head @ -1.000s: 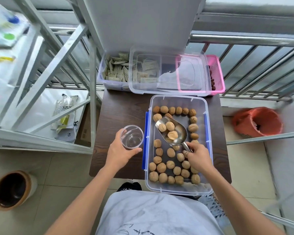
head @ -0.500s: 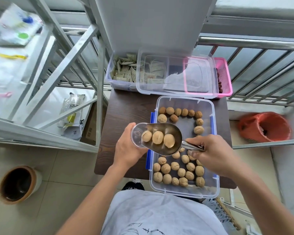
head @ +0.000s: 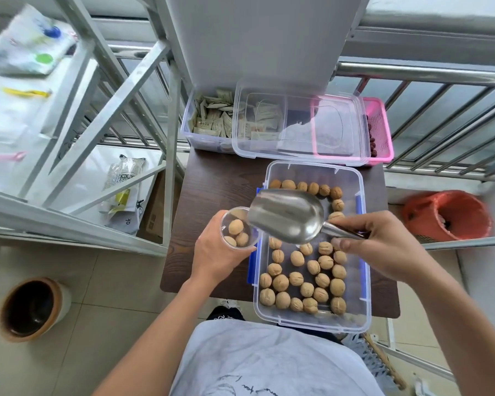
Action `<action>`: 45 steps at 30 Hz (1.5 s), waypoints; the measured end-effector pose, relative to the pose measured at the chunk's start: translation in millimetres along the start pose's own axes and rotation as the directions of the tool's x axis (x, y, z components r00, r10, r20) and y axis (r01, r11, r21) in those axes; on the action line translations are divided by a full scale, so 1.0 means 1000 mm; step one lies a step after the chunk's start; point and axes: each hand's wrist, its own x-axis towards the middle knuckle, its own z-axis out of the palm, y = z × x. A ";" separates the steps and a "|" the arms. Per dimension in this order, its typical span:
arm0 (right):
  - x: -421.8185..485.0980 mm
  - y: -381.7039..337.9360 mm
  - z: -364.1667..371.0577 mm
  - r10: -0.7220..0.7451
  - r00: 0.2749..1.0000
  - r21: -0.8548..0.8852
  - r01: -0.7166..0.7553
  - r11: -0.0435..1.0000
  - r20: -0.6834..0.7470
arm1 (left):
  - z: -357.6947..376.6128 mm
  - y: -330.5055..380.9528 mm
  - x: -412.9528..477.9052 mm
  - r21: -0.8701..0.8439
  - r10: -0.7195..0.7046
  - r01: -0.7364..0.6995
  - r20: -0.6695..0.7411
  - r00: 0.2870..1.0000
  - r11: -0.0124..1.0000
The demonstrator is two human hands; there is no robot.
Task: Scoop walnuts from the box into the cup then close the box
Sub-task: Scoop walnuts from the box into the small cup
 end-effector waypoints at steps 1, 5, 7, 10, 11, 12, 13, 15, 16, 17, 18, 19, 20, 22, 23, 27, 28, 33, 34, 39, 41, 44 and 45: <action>0.003 0.005 0.000 0.021 1.000 0.085 -0.020 0.996 -0.013 | 0.000 -0.003 -0.001 0.023 0.011 -0.011 0.006 1.000 1.000; 0.018 0.032 0.006 0.134 0.985 0.207 -0.109 0.972 -0.109 | -0.001 -0.004 -0.002 0.154 0.122 -0.134 0.086 0.989 0.979; 0.023 0.046 0.013 0.208 0.966 0.199 -0.176 0.964 -0.153 | -0.002 -0.005 0.000 0.163 0.165 -0.171 0.054 0.985 0.972; 0.027 0.069 0.022 0.283 0.944 0.090 -0.272 0.958 -0.170 | -0.009 0.000 0.006 0.068 0.020 -0.014 -0.089 0.996 0.998; 0.027 0.076 0.023 0.300 0.940 0.039 -0.297 0.954 -0.161 | -0.009 -0.003 0.007 0.068 0.005 0.002 -0.104 0.995 0.998; 0.026 0.081 0.024 0.313 0.938 -0.017 -0.319 0.948 -0.147 | -0.010 -0.004 0.007 0.060 -0.002 0.009 -0.107 0.994 0.998; 0.026 0.086 0.025 0.323 0.937 -0.069 -0.333 0.940 -0.132 | -0.011 -0.005 0.007 0.072 0.000 0.007 -0.101 0.995 0.997; 0.026 0.090 0.026 0.324 0.941 -0.153 -0.336 0.929 -0.095 | -0.010 -0.006 0.006 0.133 0.064 -0.057 -0.048 0.997 0.990; 0.025 0.090 0.027 0.323 0.943 -0.193 -0.332 0.923 -0.076 | -0.010 -0.006 0.005 0.141 0.069 -0.066 -0.019 0.997 0.988; 0.025 0.090 0.028 0.325 0.944 -0.228 -0.330 0.916 -0.062 | -0.009 -0.006 0.004 0.129 0.053 -0.052 -0.003 0.999 0.990; 0.024 0.088 0.029 0.322 0.945 -0.259 -0.324 0.910 -0.051 | -0.008 -0.005 0.003 0.116 0.034 -0.033 -0.001 0.999 0.993; 0.024 0.087 0.030 0.316 0.948 -0.285 -0.314 0.906 -0.041 | -0.006 -0.004 0.001 0.106 0.024 -0.023 -0.001 1.000 0.994; 0.024 0.086 0.031 0.305 0.952 -0.306 -0.301 0.903 -0.035 | -0.005 -0.003 -0.001 0.097 0.019 -0.019 -0.001 1.000 0.995; 0.025 0.085 0.034 0.285 0.958 -0.335 -0.278 0.900 -0.031 | -0.002 -0.004 -0.005 0.081 0.006 -0.006 0.007 1.000 0.997; 0.026 0.086 0.036 0.273 0.962 -0.350 -0.266 0.898 -0.032 | -0.001 -0.006 -0.005 0.077 -0.002 0.002 0.009 1.000 0.997; 0.034 0.096 0.053 0.235 0.970 -0.448 -0.238 0.862 -0.062 | 0.000 -0.009 -0.006 0.071 -0.020 0.019 0.008 1.000 0.997; 0.036 0.099 0.059 0.227 0.971 -0.473 -0.235 0.849 -0.075 | 0.000 -0.009 -0.005 0.067 -0.030 0.030 0.004 1.000 0.997; 0.054 0.097 0.082 0.131 0.986 -0.474 -0.165 0.865 -0.104 | -0.003 -0.011 0.001 0.063 -0.057 0.058 -0.020 0.998 0.996; 0.060 0.095 0.085 0.136 0.985 -0.466 -0.170 0.868 -0.107 | -0.003 -0.010 0.001 0.064 -0.059 0.060 -0.015 0.998 0.996; 0.082 0.109 0.093 0.231 0.972 -0.349 -0.228 0.909 -0.033 | -0.002 -0.008 -0.001 0.052 -0.056 0.057 -0.013 0.998 0.997; 0.083 0.116 0.096 0.233 0.972 -0.278 -0.231 0.932 -0.028 | -0.001 -0.006 -0.002 0.048 -0.056 0.057 -0.014 0.998 0.997; 0.080 0.118 0.099 0.211 0.976 -0.160 -0.216 0.963 -0.050 | 0.001 -0.005 -0.003 0.036 -0.068 0.069 -0.013 0.998 0.997; 0.078 0.119 0.100 0.202 0.977 -0.135 -0.209 0.968 -0.062 | 0.001 -0.005 -0.004 0.032 -0.066 0.067 -0.011 0.998 0.997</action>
